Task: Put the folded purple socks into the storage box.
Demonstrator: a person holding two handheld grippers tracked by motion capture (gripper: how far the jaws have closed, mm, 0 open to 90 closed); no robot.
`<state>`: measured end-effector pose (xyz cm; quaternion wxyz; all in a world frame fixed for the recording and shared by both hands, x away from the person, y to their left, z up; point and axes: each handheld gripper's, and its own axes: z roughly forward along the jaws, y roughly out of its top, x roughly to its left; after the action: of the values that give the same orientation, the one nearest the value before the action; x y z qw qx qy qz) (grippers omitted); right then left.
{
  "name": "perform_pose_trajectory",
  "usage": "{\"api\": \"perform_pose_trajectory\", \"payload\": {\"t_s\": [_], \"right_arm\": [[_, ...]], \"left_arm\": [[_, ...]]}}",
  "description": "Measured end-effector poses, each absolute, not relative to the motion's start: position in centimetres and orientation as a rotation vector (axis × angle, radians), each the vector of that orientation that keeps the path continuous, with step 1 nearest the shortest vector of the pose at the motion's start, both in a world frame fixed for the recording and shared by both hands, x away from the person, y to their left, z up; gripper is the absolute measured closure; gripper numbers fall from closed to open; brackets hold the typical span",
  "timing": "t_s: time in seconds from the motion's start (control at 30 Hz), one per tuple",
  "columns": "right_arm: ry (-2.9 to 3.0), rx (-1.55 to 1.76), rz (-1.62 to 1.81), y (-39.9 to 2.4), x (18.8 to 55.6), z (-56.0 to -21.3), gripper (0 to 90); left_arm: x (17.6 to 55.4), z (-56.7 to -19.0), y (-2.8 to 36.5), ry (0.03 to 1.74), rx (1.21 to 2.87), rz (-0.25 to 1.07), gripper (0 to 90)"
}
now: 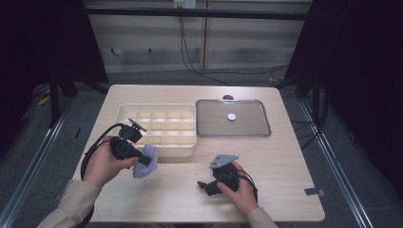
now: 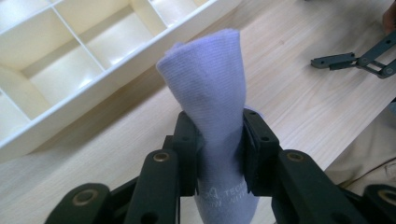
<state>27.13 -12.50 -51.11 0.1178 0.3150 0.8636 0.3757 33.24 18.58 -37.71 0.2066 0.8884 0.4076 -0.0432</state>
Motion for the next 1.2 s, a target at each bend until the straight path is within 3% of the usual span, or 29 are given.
{"api": "perform_pose_trajectory", "payload": {"t_s": [1.2], "right_arm": [[2.525, 0.919, 1.100, -12.5, 27.1, -51.1, 12.6]], "left_arm": [[36.1, -34.4, 20.9, 1.221, 2.423, -0.072, 69.8]]}}
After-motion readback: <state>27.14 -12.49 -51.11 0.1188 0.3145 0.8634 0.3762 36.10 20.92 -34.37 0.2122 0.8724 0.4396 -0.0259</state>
